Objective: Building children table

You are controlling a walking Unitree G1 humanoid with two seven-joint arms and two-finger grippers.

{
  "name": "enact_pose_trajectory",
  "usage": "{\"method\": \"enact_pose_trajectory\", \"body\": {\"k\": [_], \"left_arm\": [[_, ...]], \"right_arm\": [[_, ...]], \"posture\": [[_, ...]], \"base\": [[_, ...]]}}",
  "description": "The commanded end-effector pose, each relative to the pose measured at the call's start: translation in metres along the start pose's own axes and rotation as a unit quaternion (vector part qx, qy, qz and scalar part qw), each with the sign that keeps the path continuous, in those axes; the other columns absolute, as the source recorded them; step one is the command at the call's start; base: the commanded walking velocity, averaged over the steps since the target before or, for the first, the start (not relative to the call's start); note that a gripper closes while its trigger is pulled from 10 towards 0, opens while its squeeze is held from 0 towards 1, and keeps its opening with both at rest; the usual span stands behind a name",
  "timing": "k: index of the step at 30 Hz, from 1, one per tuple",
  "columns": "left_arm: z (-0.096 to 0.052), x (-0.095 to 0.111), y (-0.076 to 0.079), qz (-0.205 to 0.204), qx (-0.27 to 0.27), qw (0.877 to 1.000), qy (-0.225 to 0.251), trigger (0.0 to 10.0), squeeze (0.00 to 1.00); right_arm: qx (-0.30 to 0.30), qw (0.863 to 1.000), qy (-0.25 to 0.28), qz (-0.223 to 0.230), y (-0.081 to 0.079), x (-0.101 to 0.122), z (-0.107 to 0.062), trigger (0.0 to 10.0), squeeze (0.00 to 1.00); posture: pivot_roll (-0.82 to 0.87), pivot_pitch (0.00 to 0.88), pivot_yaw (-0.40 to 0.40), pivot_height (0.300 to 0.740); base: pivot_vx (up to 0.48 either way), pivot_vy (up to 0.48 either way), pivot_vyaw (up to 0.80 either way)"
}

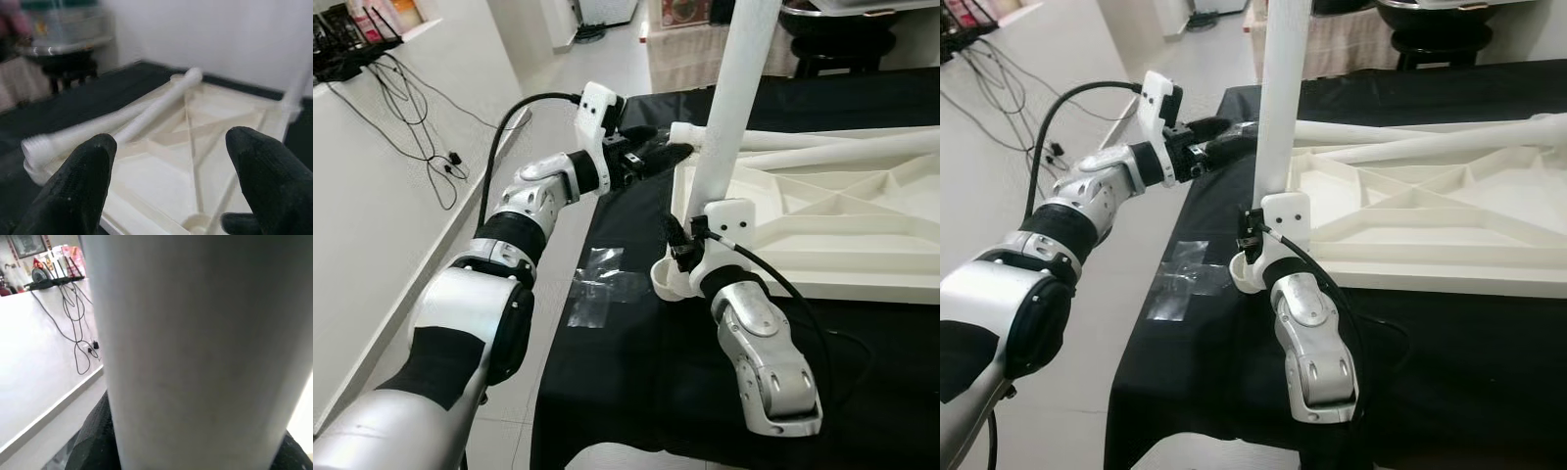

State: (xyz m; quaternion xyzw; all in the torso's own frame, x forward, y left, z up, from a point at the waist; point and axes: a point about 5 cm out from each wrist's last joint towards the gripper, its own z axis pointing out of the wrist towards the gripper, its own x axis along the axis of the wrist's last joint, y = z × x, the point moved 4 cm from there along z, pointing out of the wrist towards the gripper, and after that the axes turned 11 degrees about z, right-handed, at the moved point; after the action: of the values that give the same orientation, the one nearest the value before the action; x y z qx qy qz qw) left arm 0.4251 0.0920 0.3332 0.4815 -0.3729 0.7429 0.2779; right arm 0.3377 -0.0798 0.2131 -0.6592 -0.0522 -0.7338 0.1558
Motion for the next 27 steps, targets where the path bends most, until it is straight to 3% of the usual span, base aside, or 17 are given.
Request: {"method": "enact_pose_trajectory", "body": {"k": [1, 2, 3, 5, 9, 11, 12, 13, 15, 18, 20, 21, 23, 24, 26, 27], "left_arm": [[-0.01, 0.015, -0.01, 0.004, 0.007, 1.0, 0.025, 10.0, 0.0], [-0.024, 0.029, -0.022, 0.01, 0.017, 0.999, 0.043, 10.0, 0.0], [-0.024, 0.029, -0.022, 0.01, 0.017, 0.999, 0.043, 10.0, 0.0], [-0.05, 0.054, -0.038, 0.008, 0.018, 0.996, 0.086, 10.0, 0.0], [-0.058, 0.063, -0.04, 0.006, 0.01, 0.995, 0.104, 10.0, 0.0], [-0.073, 0.079, -0.03, 0.0, -0.069, 0.988, 0.141, 10.0, 0.0], [-0.073, 0.079, -0.03, 0.0, -0.069, 0.988, 0.141, 10.0, 0.0], [-0.073, 0.084, -0.02, 0.0, -0.108, 0.982, 0.152, 10.0, 0.0], [-0.073, 0.084, -0.02, 0.0, -0.108, 0.982, 0.152, 10.0, 0.0], [-0.08, 0.094, 0.003, -0.021, -0.188, 0.966, 0.177, 10.0, 0.0], [-0.08, 0.094, 0.003, -0.021, -0.188, 0.966, 0.177, 10.0, 0.0], [-0.089, 0.101, 0.011, -0.038, -0.214, 0.956, 0.195, 10.0, 0.0], [-0.093, 0.103, 0.017, -0.044, -0.223, 0.953, 0.203, 10.0, 0.0], [-0.088, 0.094, 0.021, -0.045, -0.201, 0.958, 0.2, 10.0, 0.0], [-0.088, 0.094, 0.021, -0.045, -0.201, 0.958, 0.2, 10.0, 0.0], [-0.078, 0.078, 0.024, -0.032, -0.169, 0.967, 0.187, 10.0, 0.0]], "right_arm": [[0.009, 1.0, -0.007, 0.004, -0.004, -0.005, 0.0, 10.0, 0.0], [0.01, 1.0, -0.006, 0.002, -0.003, -0.005, 0.0, 10.0, 0.0], [0.01, 1.0, -0.006, 0.002, -0.003, -0.005, 0.0, 10.0, 0.0], [0.001, 1.0, 0.005, 0.0, 0.006, 0.001, 0.003, 10.0, 0.0], [-0.002, 1.0, 0.009, -0.001, 0.01, 0.004, 0.003, 10.0, 0.0], [0.002, 1.0, 0.026, 0.004, 0.015, 0.014, 0.006, 10.0, 0.0], [0.002, 1.0, 0.026, 0.004, 0.015, 0.014, 0.006, 10.0, 0.0], [0.005, 0.999, 0.033, 0.006, 0.016, 0.018, 0.007, 10.0, 0.0], [0.005, 0.999, 0.033, 0.006, 0.016, 0.018, 0.007, 10.0, 0.0], [0.012, 0.998, 0.05, 0.033, 0.018, 0.027, 0.008, 10.0, 0.0], [0.012, 0.998, 0.05, 0.033, 0.018, 0.027, 0.008, 10.0, 0.0], [0.01, 0.997, 0.06, 0.056, 0.022, 0.032, 0.009, 10.0, 0.0], [0.005, 0.995, 0.067, 0.067, 0.027, 0.036, 0.01, 10.0, 0.0], [-0.002, 0.996, 0.071, 0.061, 0.033, 0.038, 0.012, 10.0, 0.0], [-0.002, 0.996, 0.071, 0.061, 0.033, 0.038, 0.012, 10.0, 0.0], [-0.01, 0.996, 0.073, 0.048, 0.039, 0.038, 0.012, 10.0, 0.0]], "posture": [[0.03, 0.112, 0.155, 0.74], [0.03, 0.113, 0.155, 0.74], [0.03, 0.113, 0.155, 0.74], [0.03, 0.117, 0.156, 0.74], [0.03, 0.117, 0.154, 0.74], [0.03, 0.118, 0.149, 0.74], [0.03, 0.118, 0.149, 0.74], [0.02, 0.117, 0.146, 0.74], [0.02, 0.117, 0.146, 0.74], [0.02, 0.114, 0.139, 0.74], [0.02, 0.114, 0.139, 0.74], [0.02, 0.112, 0.135, 0.74], [0.02, 0.111, 0.128, 0.74], [0.03, 0.107, 0.121, 0.74], [0.03, 0.107, 0.121, 0.74], [0.04, 0.105, 0.109, 0.74]], "base": [[0.0, 0.0, 0.0], [0.0, 0.0, 0.0], [0.0, 0.0, 0.0], [0.0, 0.0, 0.0], [0.0, 0.0, 0.0], [0.0, 0.0, 0.0], [0.0, 0.0, 0.0], [0.0, 0.0, 0.0], [0.0, 0.0, 0.0], [0.0, 0.0, 0.0], [0.0, 0.0, 0.0], [0.0, 0.0, 0.0], [0.0, 0.0, 0.0], [0.0, 0.0, 0.0], [0.0, 0.0, 0.0], [0.0, 0.0, 0.0]]}}
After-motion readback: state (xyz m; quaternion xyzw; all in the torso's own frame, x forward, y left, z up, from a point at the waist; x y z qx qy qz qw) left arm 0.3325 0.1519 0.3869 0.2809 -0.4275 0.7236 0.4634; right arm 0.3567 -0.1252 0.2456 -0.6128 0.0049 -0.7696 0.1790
